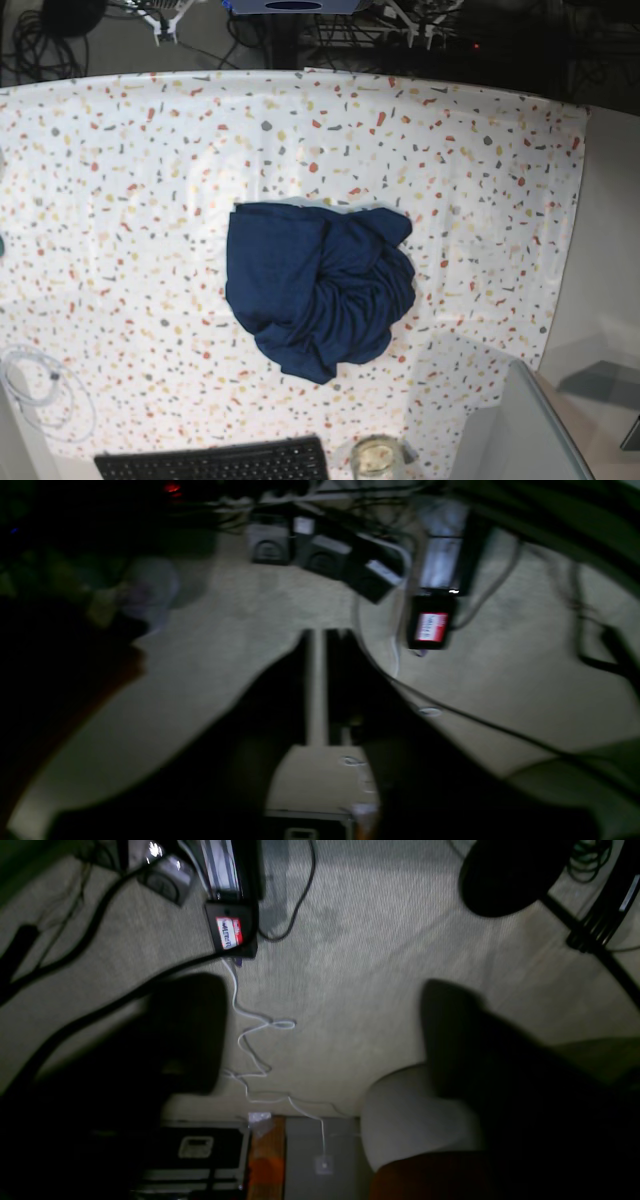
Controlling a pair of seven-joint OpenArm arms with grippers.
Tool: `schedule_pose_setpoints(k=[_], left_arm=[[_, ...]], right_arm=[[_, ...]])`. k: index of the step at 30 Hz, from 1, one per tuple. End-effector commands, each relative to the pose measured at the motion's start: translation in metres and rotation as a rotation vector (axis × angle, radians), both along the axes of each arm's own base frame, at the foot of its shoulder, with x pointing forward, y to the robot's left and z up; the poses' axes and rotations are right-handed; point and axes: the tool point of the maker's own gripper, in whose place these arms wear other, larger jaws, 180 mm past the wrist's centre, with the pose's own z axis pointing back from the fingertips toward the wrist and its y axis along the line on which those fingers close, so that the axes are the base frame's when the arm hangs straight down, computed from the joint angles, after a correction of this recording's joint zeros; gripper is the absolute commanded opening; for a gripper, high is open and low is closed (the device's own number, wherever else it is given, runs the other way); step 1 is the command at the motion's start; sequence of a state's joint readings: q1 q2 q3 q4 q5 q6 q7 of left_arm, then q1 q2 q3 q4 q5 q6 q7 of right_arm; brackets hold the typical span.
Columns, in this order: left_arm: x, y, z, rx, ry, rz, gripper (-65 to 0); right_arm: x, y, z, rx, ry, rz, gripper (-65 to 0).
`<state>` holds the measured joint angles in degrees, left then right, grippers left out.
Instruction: Layout the t-shirt on the table in an organized manner, then fold the t-shirt properly
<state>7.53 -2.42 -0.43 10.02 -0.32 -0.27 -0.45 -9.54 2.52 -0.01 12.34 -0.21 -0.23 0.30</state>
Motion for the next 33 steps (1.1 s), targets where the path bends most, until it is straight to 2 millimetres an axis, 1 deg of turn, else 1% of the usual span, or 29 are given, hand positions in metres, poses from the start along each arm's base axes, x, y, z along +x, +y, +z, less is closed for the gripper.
schedule_pose_setpoints(k=[1, 2, 3, 4, 5, 6, 7, 8, 9, 11, 13, 15, 33], left_arm=[[-0.0050, 0.0068, 0.0007, 0.014, 0.009, -0.005, -47.9], [-0.0050, 0.0063, 0.0007, 0.012, 0.010, -0.010, -41.5], [-0.0050, 0.0063, 0.0007, 0.012, 0.010, -0.010, -33.7], [-0.0048, 0.0061, 0.0007, 0.012, 0.008, -0.013, -27.6], [-0.0042, 0.0061, 0.0007, 0.012, 0.007, -0.016, -22.5], [-0.0042, 0.0061, 0.0007, 0.012, 0.007, -0.017, -20.9], [-0.0042, 0.0061, 0.0007, 0.012, 0.007, -0.013, -22.5], [-0.0041, 0.0061, 0.0007, 0.012, 0.007, -0.011, -27.8], [-0.0041, 0.0061, 0.0007, 0.012, 0.007, -0.011, -37.0], [-0.0041, 0.0065, 0.0007, 0.013, 0.006, -0.005, -65.0], [-0.0038, 0.0068, 0.0007, 0.013, 0.004, -0.001, -65.0], [-0.0038, 0.0068, 0.0007, 0.013, 0.004, -0.001, -65.0], [-0.0058, 0.0073, 0.0009, 0.016, 0.007, -0.002, -65.0]], right_arm=[[-0.0074, -0.0055, 0.0009, -0.011, 0.013, -0.007, -36.3], [-0.0074, -0.0055, 0.0009, -0.011, 0.013, -0.007, -47.3], [-0.0064, -0.0055, 0.0008, -0.011, 0.011, -0.007, -58.1], [-0.0064, -0.0066, 0.0009, -0.012, 0.011, -0.007, -65.0], [-0.0054, -0.0066, 0.0008, -0.012, 0.010, -0.007, -65.0], [-0.0054, -0.0066, 0.0008, -0.012, 0.010, -0.007, -61.1], [-0.0054, -0.0066, 0.0008, -0.012, 0.010, -0.007, -58.7], [-0.0054, -0.0066, 0.0008, -0.012, 0.010, -0.007, -58.8], [-0.0054, -0.0066, 0.0008, -0.012, 0.010, -0.007, -59.9], [-0.0054, -0.0066, 0.0008, -0.012, 0.010, -0.007, -62.6], [-0.0064, -0.0066, 0.0009, -0.012, 0.011, -0.007, -64.5], [-0.0064, -0.0066, 0.0009, -0.012, 0.011, -0.007, -65.0], [-0.0086, -0.0063, 0.0010, -0.012, 0.018, -0.003, -65.0]])
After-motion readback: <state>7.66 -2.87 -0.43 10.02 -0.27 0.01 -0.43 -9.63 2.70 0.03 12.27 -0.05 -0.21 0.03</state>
